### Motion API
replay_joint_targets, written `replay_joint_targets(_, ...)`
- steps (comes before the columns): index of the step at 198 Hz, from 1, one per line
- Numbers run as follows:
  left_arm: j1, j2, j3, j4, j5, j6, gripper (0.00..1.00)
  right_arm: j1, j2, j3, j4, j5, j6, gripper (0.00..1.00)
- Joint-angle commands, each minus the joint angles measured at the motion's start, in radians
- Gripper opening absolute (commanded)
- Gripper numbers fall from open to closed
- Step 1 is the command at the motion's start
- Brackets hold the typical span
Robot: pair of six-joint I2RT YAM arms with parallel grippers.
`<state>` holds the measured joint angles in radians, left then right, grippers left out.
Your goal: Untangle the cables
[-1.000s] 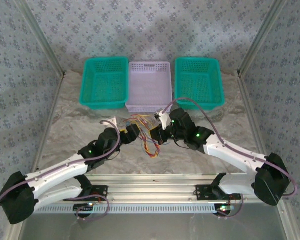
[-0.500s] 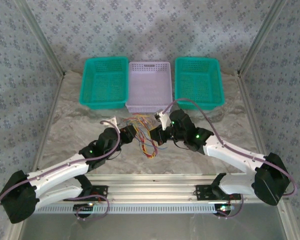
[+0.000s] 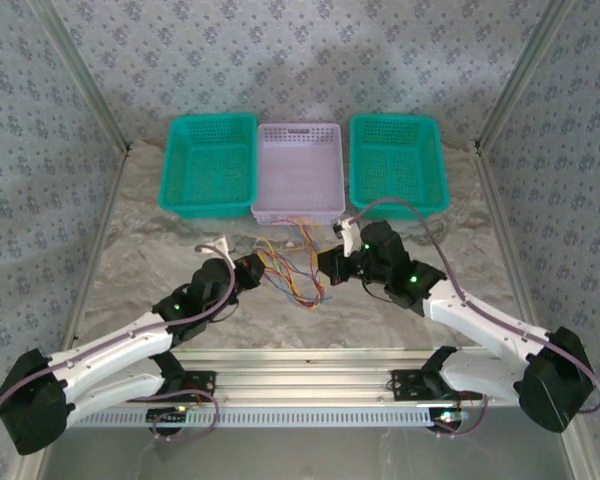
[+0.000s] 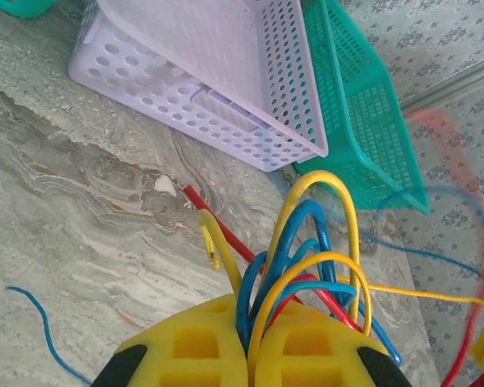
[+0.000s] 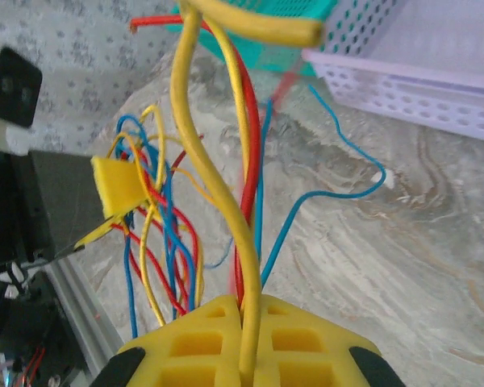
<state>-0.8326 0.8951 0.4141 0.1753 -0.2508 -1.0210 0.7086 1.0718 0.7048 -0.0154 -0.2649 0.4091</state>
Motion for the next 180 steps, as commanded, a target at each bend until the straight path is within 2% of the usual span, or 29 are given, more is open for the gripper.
replay_joint_targets(1,0.019,-0.023,-0.022,-0.100,-0.065,0.004,0.00,-0.043,-0.070,-0.027,0.009,0.084,0.045,0.00)
replay_joint_targets(88,0.038,-0.124,-0.059,-0.236,-0.099,0.028,0.00,-0.273,-0.376,-0.197,-0.105,0.264,0.211,0.00)
replay_joint_targets(114,0.039,-0.129,-0.069,-0.247,-0.105,0.025,0.00,-0.304,-0.437,-0.227,-0.133,0.291,0.248,0.00)
replay_joint_targets(158,0.039,-0.104,-0.067,-0.266,-0.110,0.028,0.00,-0.330,-0.449,-0.226,-0.236,0.328,0.299,0.00)
replay_joint_targets(174,0.038,-0.086,-0.064,-0.264,-0.101,0.030,0.00,-0.333,-0.451,-0.230,-0.192,0.299,0.279,0.00)
replay_joint_targets(180,0.039,-0.075,-0.061,-0.264,-0.098,0.031,0.00,-0.331,-0.451,-0.231,-0.177,0.269,0.270,0.04)
